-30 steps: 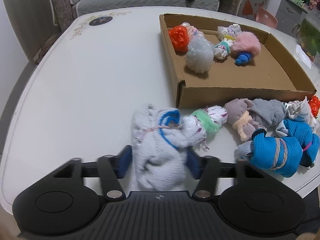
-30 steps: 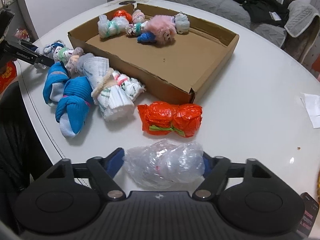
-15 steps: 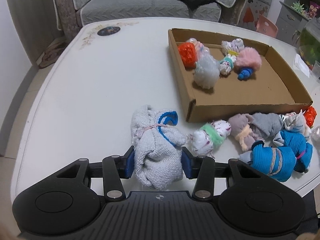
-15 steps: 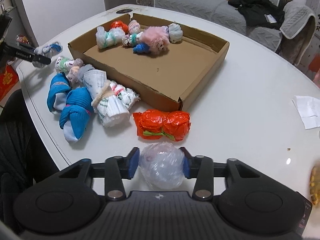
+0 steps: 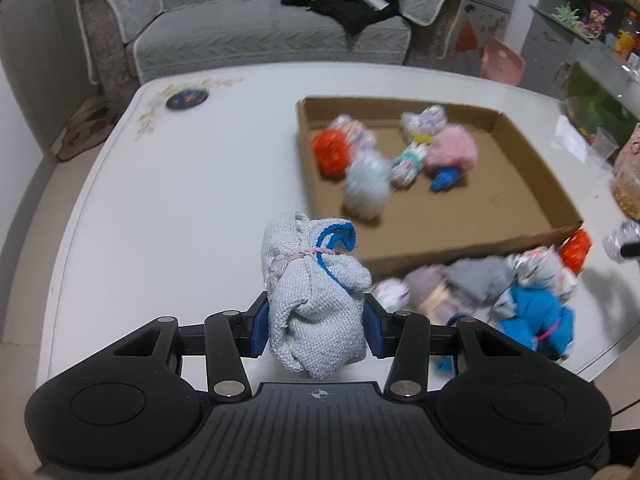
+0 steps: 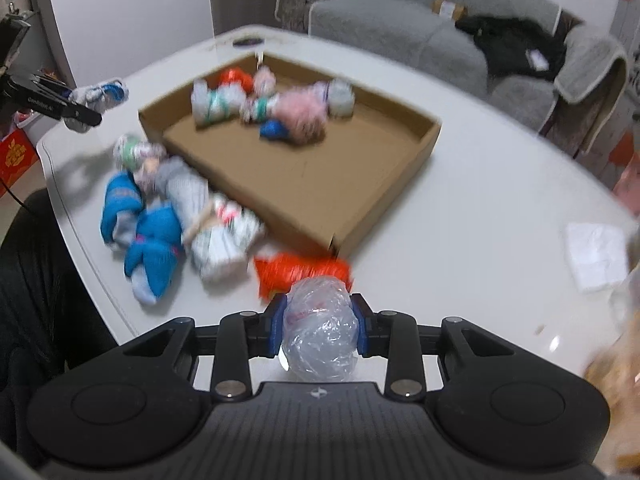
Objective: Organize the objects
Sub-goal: 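Carry the grey sock bundle and clear plastic bundle over the box, then lower both bundles into the box and open both tools, then grasp the white-green sock bundle with left tool while right tool grasps the orange bag bundle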
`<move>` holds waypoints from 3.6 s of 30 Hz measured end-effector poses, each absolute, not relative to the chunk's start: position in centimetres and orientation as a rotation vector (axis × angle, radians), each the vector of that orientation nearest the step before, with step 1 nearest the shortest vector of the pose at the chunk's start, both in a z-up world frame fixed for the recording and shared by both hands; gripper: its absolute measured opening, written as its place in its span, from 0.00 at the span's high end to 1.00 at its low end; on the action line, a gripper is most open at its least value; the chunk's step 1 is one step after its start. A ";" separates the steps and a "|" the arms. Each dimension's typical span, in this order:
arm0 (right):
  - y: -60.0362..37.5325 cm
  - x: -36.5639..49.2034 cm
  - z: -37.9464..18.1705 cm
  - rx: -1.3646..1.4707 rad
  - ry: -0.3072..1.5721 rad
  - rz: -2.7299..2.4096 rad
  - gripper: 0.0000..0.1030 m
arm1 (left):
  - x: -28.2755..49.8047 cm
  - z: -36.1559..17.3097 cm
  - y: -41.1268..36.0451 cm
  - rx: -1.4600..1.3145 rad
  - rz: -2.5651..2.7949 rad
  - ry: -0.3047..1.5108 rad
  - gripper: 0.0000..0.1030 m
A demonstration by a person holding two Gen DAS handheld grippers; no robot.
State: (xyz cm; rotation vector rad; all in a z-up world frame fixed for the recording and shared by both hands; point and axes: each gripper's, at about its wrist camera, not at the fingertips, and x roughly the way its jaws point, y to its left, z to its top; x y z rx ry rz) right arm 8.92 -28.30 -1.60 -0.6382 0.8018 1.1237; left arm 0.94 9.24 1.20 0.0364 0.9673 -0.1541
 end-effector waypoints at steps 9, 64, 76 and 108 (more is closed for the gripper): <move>-21.7 9.5 3.2 -0.635 0.679 1.246 0.71 | 5.9 4.5 4.5 0.089 -0.267 0.962 0.49; -7.0 9.1 -5.9 -0.785 0.876 1.350 0.51 | 12.6 -2.7 1.0 0.285 -0.273 1.182 0.28; -8.5 7.3 -3.5 -0.817 0.827 1.346 0.43 | 10.1 -0.2 1.6 0.254 -0.261 1.152 0.26; -25.0 8.5 -6.9 -0.605 0.893 1.063 0.25 | 1.0 -5.8 7.4 0.020 -0.161 1.071 0.23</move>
